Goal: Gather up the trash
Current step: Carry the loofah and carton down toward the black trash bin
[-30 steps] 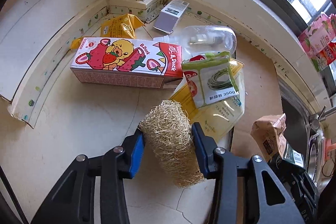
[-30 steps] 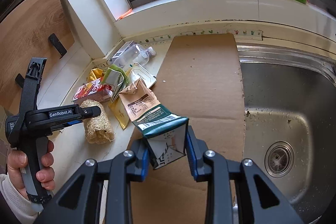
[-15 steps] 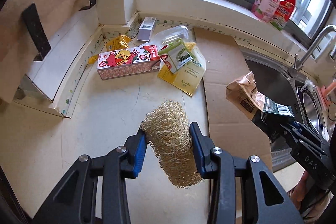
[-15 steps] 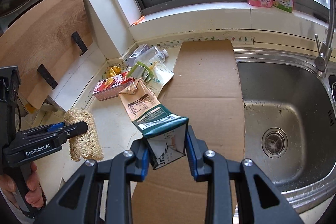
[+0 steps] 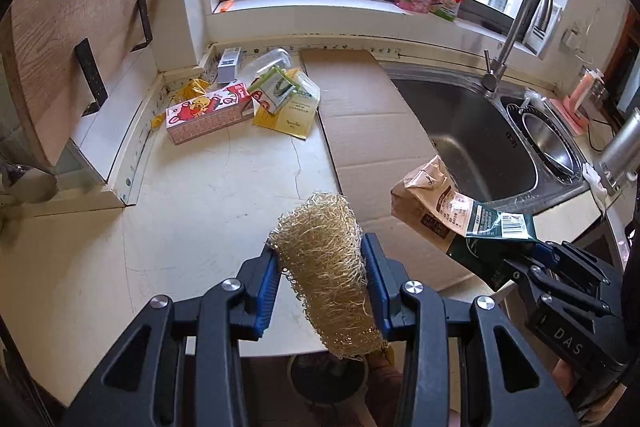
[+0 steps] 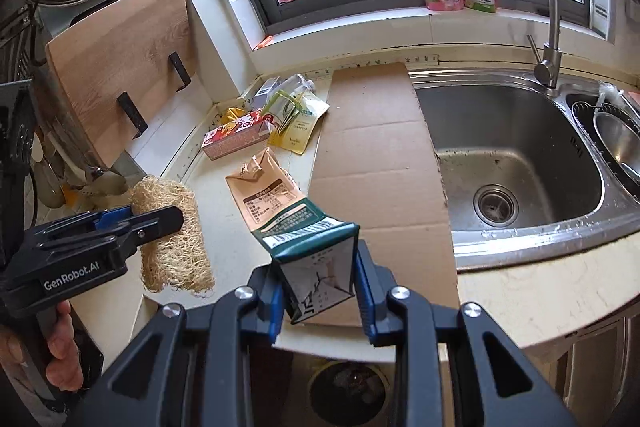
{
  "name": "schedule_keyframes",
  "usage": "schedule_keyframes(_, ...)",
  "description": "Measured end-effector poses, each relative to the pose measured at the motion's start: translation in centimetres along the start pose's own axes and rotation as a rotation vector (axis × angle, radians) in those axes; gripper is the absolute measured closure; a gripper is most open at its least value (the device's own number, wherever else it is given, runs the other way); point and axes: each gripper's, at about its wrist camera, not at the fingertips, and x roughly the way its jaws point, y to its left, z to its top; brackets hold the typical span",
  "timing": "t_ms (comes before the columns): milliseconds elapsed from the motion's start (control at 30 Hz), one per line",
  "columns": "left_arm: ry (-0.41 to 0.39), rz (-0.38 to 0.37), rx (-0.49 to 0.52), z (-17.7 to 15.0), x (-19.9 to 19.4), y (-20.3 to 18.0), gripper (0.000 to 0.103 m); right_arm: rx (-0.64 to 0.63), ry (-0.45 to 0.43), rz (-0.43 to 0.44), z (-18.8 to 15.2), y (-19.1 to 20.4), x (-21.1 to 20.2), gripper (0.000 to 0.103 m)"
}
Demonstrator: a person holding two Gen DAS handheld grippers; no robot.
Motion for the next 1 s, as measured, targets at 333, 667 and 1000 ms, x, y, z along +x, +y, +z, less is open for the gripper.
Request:
schedule_keyframes(333,0.010,0.001,0.016,-4.5,-2.2,-2.9,0.065,-0.044,0.003,0.000,-3.4,0.4,-4.1,0.073)
schedule_keyframes(667,0.037,0.028,-0.004,-10.4,-4.4,-6.4,0.065,-0.095,0.052,0.047,-7.6,-1.6,-7.0,0.073)
schedule_keyframes(1000,0.111,0.046,-0.056,-17.0,-3.2,-8.4,0.065,-0.118,0.167,0.083,-12.9,-3.8,-6.0,0.073)
